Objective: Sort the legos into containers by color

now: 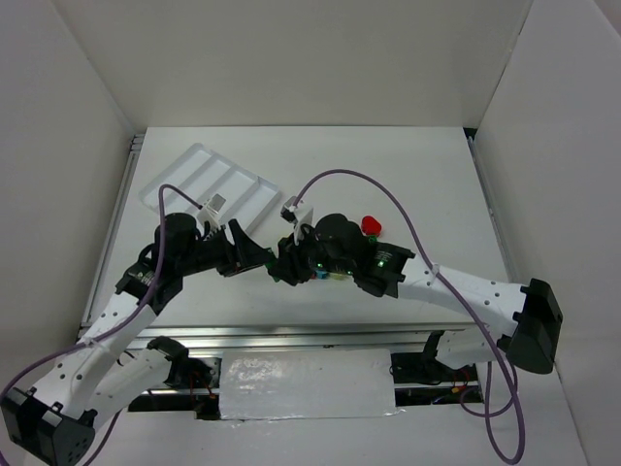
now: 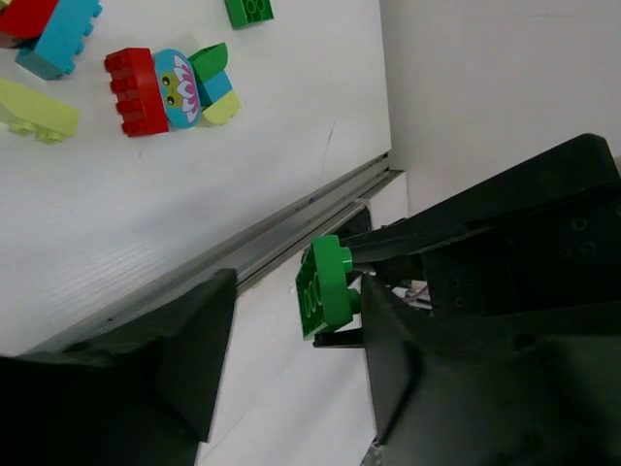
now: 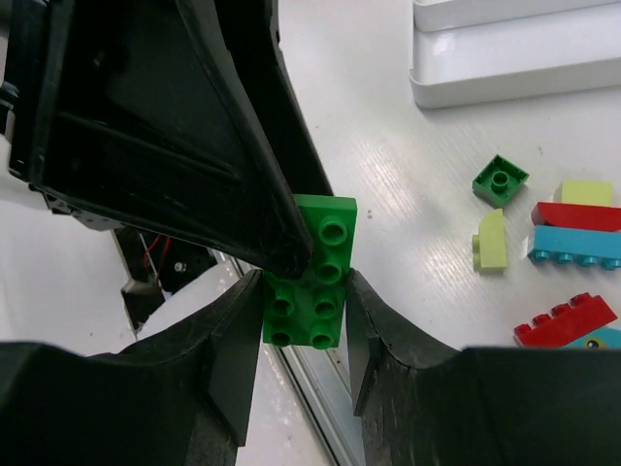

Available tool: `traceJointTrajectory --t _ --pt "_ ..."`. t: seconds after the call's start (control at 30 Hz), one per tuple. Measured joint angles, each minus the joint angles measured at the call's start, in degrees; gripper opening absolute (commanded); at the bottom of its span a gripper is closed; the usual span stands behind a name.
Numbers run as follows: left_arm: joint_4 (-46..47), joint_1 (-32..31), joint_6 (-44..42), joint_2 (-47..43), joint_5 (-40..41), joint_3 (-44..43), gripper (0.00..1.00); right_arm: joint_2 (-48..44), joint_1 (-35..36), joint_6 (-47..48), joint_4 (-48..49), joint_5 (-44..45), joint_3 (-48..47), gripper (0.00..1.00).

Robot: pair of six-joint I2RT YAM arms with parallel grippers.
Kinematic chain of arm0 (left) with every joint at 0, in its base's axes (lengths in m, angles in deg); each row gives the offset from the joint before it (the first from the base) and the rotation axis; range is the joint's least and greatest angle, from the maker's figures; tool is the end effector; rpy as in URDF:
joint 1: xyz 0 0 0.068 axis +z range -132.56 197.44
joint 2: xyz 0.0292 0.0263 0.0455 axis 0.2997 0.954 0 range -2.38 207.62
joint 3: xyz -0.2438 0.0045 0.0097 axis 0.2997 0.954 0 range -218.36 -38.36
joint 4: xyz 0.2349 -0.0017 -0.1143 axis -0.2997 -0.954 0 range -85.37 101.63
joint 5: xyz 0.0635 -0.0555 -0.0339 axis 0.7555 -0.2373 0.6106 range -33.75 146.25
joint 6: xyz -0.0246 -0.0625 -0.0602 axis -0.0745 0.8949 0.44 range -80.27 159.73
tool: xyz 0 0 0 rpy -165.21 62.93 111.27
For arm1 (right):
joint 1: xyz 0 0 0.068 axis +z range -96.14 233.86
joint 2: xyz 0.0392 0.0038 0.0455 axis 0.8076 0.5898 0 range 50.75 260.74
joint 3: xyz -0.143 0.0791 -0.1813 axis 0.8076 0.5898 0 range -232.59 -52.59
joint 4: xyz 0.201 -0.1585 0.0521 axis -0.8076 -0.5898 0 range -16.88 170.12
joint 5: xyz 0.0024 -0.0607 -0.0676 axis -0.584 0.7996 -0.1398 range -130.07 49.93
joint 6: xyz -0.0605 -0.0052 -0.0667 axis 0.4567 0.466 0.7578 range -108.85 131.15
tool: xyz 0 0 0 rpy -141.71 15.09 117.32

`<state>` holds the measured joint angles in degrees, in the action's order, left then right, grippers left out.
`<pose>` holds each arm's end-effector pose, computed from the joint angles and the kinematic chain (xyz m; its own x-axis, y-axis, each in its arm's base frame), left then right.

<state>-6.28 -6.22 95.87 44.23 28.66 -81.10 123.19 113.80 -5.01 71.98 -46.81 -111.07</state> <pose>0.2070 -0.1315 0.2730 -0.8118 -0.4479 -0.3747 0.1355 0.4797 -0.8669 0.1642 0.3026 0.2780 -0.4355 -0.2007 -0.8776 -0.8255 0.4780 0.3003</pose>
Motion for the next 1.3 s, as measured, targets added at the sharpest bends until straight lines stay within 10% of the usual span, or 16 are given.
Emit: traceJointTrajectory --t 0.17,0.23,0.33,0.37,0.9,1.3 --pt "2.1 -0.7 0.2 0.6 -0.3 0.0 0.03 1.5 0.1 -0.1 0.6 2.1 -0.5 0.00" --pt "2.3 -0.7 0.0 1.2 -0.2 0.0 0.00 2.1 0.1 -0.3 0.9 3.1 -0.5 0.00" --pt "2.6 -0.6 -0.6 2.3 0.3 0.0 0.00 3.0 0.2 -0.5 0.8 4.0 -0.8 0.45" --pt "2.5 -0.6 -0.8 2.6 0.6 0.0 0.00 3.2 0.2 -0.5 0.8 4.0 -0.8 0.99" --pt "-12.5 -1.1 -5.0 27.0 47.9 -15.3 0.00 -16.6 -4.9 -4.4 1.6 9.1 11.3 1.00" --pt "-10.6 2.2 -8.1 46.1 57.3 -28.1 0.03 -22.2 -4.9 -5.4 -1.7 8.7 15.2 1.00"
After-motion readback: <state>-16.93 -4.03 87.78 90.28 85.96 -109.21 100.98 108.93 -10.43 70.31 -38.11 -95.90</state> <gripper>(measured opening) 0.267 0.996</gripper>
